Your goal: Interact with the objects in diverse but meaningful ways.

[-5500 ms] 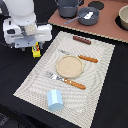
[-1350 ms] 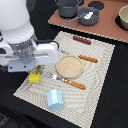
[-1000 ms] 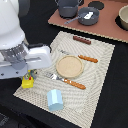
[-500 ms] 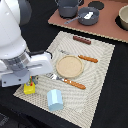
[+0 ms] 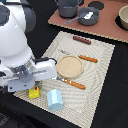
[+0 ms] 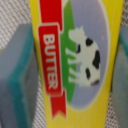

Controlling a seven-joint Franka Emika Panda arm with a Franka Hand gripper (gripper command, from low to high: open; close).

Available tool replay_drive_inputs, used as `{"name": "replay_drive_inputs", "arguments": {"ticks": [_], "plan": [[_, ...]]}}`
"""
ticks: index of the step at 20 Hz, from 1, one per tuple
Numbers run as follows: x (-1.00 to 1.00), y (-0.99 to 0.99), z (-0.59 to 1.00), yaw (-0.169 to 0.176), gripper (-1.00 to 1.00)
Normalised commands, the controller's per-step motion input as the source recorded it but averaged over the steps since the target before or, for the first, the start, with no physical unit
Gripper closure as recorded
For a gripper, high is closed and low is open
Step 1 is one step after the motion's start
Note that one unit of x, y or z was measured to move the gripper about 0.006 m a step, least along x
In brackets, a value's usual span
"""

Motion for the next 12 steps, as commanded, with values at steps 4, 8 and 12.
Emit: {"name": "replay_drive_inputs", "arguments": {"ticks": [4, 8, 12], "plan": [[0.39, -0.11, 0.96, 0.001, -1.0], [0.48, -0.27, 0.83, 0.021, -1.0], [0.3, -0.34, 0.66, 0.08, -1.0]]}}
